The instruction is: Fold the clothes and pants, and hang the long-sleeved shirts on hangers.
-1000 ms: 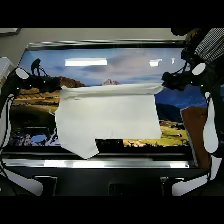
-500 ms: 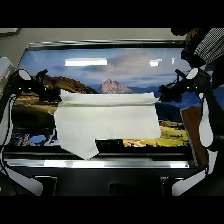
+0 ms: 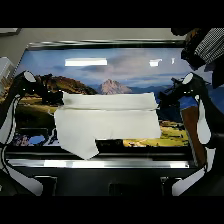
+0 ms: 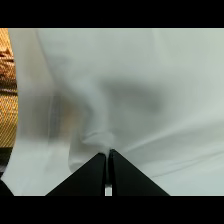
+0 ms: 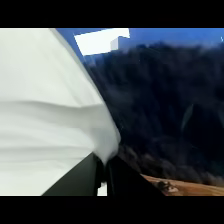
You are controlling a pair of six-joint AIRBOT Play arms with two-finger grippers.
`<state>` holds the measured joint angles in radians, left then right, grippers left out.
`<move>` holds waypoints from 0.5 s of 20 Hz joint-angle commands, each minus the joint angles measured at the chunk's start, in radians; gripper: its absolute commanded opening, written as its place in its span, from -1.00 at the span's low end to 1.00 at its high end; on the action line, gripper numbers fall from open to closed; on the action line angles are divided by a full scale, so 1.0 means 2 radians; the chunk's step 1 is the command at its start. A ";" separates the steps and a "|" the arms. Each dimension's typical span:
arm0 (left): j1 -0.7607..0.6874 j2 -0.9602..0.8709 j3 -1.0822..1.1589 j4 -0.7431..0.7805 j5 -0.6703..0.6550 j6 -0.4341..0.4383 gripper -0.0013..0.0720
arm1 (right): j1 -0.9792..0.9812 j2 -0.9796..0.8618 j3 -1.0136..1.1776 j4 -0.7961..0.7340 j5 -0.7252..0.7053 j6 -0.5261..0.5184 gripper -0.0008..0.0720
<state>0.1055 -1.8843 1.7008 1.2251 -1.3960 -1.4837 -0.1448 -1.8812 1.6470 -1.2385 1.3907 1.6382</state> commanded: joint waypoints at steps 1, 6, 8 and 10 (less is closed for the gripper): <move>0.003 -0.001 -0.001 0.000 -0.001 0.000 -0.91 | 0.000 0.000 -0.003 0.003 0.039 -0.001 -0.89; 0.012 -0.001 -0.001 -0.001 0.000 0.009 -0.91 | 0.000 -0.001 -0.003 0.026 0.052 -0.001 -0.87; 0.010 -0.002 -0.001 -0.001 0.001 0.010 -0.91 | 0.010 -0.001 -0.004 0.024 0.043 -0.004 -0.81; 0.006 -0.003 -0.001 -0.001 0.004 0.009 -0.79 | 0.026 -0.001 -0.004 0.020 0.031 -0.012 -0.69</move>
<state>0.1230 -1.8889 1.6993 1.2247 -1.3960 -1.4700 -0.1226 -1.8824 1.6402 -1.2041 1.4727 1.6302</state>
